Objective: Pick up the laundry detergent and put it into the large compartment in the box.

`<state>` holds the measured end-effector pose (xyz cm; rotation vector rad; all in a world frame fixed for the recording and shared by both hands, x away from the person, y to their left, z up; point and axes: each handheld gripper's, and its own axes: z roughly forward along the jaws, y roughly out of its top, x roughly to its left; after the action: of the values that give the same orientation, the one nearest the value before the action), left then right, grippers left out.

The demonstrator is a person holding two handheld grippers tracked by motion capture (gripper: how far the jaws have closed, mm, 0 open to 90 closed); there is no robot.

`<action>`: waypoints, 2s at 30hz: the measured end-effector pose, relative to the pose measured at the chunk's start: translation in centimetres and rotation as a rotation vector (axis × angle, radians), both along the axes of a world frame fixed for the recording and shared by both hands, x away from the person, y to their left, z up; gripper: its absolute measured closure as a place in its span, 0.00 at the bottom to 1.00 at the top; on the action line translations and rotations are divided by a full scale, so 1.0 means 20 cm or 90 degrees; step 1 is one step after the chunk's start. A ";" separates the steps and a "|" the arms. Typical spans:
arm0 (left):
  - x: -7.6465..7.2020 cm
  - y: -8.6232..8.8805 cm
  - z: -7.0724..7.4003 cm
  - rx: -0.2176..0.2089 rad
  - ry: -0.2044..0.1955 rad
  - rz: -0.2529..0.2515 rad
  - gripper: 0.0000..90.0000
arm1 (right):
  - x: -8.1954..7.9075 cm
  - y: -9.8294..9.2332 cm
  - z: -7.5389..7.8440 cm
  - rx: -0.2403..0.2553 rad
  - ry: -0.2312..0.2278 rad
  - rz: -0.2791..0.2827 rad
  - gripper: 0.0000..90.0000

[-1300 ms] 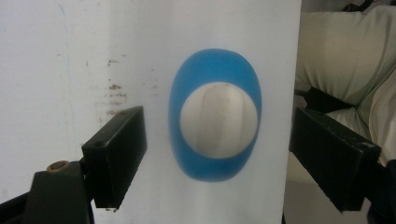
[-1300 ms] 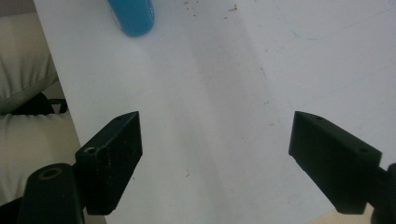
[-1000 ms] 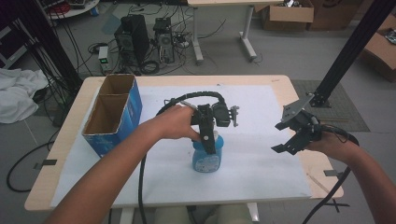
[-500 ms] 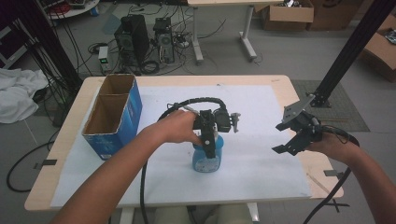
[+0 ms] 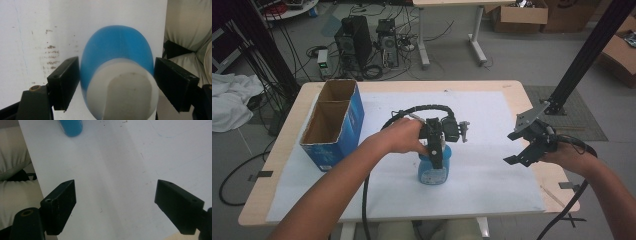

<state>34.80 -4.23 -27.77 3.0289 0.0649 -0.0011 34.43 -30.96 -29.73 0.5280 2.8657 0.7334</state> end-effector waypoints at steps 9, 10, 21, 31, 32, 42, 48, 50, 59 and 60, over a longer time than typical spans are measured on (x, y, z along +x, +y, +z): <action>0.00 0.00 0.00 -0.002 0.001 0.002 0.29 | 0.00 0.00 0.00 0.001 0.000 0.001 0.20; 0.00 0.00 0.00 -0.001 0.001 0.002 0.29 | 0.00 0.00 0.00 0.002 0.000 0.001 0.20; 0.01 0.00 0.00 -0.001 0.001 0.001 0.33 | 0.00 0.00 0.00 0.003 0.001 0.001 0.20; 0.01 0.00 0.00 -0.002 -0.002 0.001 0.36 | 0.00 -0.01 0.00 0.004 0.001 -0.001 0.20; 0.01 0.00 0.00 -0.001 -0.001 0.001 0.37 | 0.00 -0.01 0.00 0.005 0.000 -0.001 0.20; 0.01 0.00 0.00 -0.008 0.003 0.000 0.41 | -0.01 -0.02 0.00 0.006 -0.001 -0.002 0.20; 0.01 0.01 0.01 -0.009 0.006 -0.001 0.42 | -0.01 -0.02 0.00 0.006 0.000 -0.005 0.20; 0.01 0.01 0.01 -0.010 0.006 0.000 0.42 | -0.01 -0.02 0.01 0.007 0.000 -0.004 0.20; 0.02 0.08 0.16 -0.040 0.024 0.060 0.42 | -0.02 -0.02 0.00 0.007 -0.001 -0.004 0.20; 0.02 0.09 0.21 -0.043 0.017 0.070 0.42 | -0.02 -0.02 0.00 0.007 -0.001 -0.005 0.20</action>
<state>35.29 -2.38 -23.65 2.9535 0.2284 -0.0329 34.05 -31.35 -29.64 0.5393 2.8589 0.7497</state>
